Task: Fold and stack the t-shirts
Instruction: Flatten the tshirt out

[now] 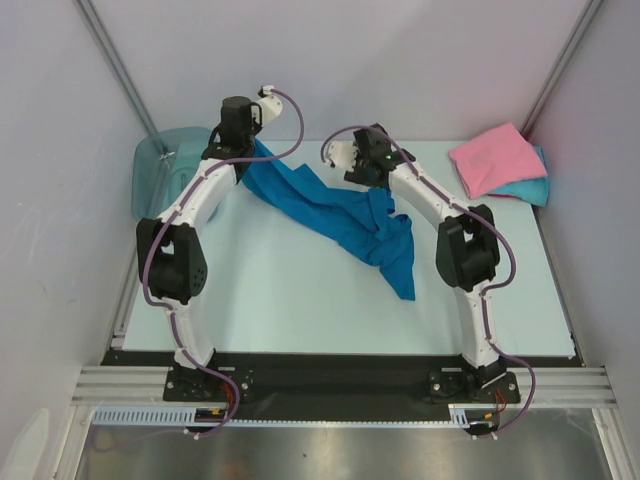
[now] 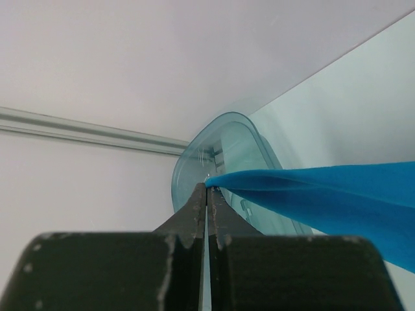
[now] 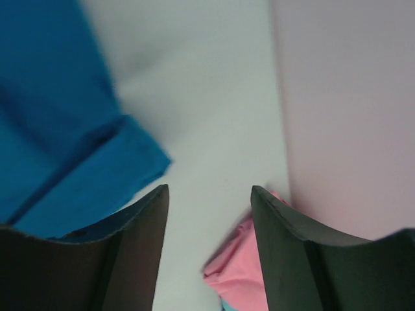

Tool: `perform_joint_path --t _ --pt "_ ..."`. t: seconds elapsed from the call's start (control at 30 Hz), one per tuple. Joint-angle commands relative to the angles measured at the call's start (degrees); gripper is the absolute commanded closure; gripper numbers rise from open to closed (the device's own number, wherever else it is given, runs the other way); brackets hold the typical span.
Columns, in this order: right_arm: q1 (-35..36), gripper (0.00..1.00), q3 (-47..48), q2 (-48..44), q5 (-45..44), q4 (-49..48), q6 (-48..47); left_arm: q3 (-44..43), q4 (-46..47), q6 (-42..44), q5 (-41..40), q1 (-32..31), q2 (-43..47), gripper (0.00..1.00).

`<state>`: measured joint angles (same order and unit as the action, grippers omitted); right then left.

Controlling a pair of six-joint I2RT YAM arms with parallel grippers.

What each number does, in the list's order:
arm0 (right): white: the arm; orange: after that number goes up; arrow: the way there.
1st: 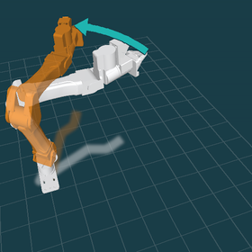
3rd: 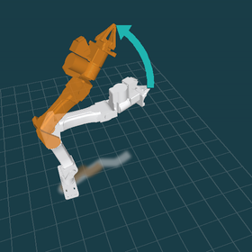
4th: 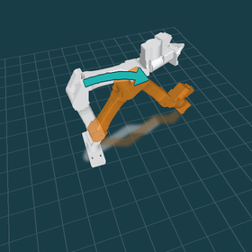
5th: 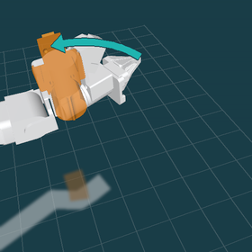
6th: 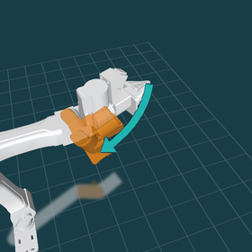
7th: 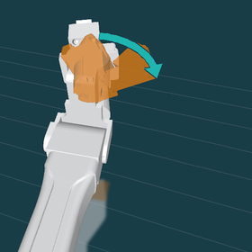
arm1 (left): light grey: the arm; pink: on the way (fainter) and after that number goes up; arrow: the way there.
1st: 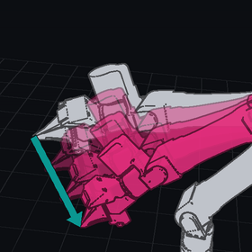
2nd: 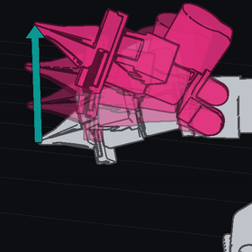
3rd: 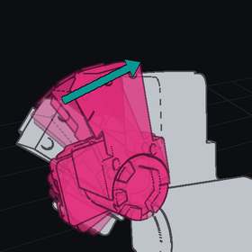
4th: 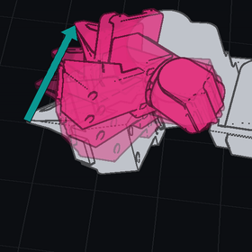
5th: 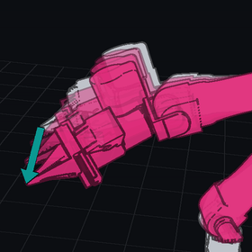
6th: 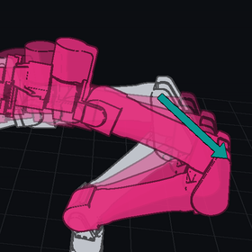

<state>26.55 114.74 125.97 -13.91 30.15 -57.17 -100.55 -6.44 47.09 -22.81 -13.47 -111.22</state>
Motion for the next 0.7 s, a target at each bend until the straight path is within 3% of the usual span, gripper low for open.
perform_joint_path --t 0.0,0.13,0.2,0.33,0.47,0.67 --pt "0.1 0.43 -5.5 -10.1 9.2 6.5 -10.8 -1.6 3.4 1.2 -1.4 -0.2 1.9 1.00" --pt "0.4 0.43 -2.7 -12.2 11.7 26.1 -21.7 -2.0 3.1 1.1 -1.2 -0.2 1.7 1.00" --pt "0.3 0.42 0.4 -12.4 11.3 31.5 -25.3 -1.8 2.7 0.8 -1.2 -0.2 1.7 1.00" --pt "0.8 0.41 6.8 -10.9 11.7 48.1 -27.8 -1.0 2.4 0.1 -1.0 -0.2 2.4 1.00" --pt "2.5 0.39 7.2 -10.6 13.3 56.3 -27.6 0.1 1.7 -0.9 -0.9 -0.4 3.2 1.00" --pt "6.1 0.36 -2.3 -12.6 18.6 54.9 -25.9 2.1 1.3 -2.0 -1.4 -1.0 4.1 1.00"
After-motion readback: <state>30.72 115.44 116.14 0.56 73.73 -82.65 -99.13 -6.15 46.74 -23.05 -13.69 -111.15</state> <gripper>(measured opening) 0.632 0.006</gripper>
